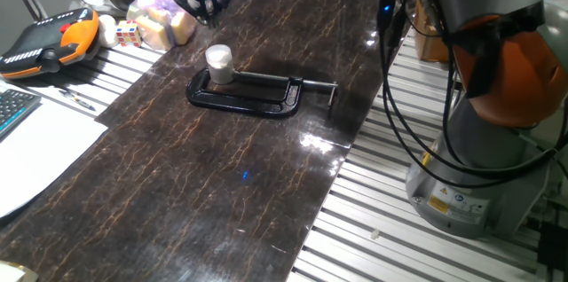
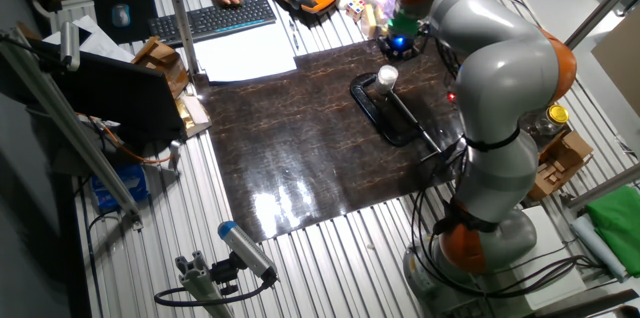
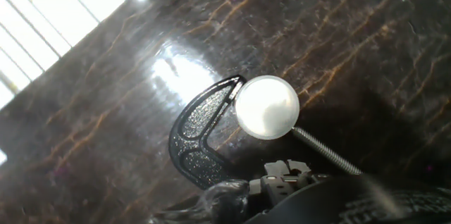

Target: Screw the lid onto the jar

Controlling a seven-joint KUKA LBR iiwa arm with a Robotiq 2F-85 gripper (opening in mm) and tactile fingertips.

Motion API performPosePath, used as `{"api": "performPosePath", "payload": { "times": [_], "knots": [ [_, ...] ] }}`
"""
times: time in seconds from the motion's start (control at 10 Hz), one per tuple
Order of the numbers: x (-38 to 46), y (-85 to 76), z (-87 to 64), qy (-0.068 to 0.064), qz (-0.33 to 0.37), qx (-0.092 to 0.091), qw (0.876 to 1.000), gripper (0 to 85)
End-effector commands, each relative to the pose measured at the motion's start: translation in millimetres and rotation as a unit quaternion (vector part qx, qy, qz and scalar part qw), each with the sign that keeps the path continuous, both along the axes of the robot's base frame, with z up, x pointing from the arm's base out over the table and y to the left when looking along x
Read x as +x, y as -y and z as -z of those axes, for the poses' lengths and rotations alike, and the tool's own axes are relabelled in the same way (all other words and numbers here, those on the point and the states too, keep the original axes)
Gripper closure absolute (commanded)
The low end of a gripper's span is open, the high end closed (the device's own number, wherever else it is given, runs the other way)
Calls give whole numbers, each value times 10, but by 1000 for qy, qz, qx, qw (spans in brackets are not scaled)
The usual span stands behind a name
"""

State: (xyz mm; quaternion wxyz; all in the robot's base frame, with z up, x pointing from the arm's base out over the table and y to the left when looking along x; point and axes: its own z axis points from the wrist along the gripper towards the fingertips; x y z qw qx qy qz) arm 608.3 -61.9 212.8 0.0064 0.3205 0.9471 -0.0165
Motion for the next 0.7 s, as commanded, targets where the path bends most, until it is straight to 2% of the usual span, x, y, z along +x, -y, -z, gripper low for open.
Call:
{"api": "performPosePath", "payload": {
  "times": [0.0,0.6],
  "knots": [
    [2,0,2,-1,-238,-1,971,843],
    [2,6,1,0,-241,-3,970,843]
  ]
}}
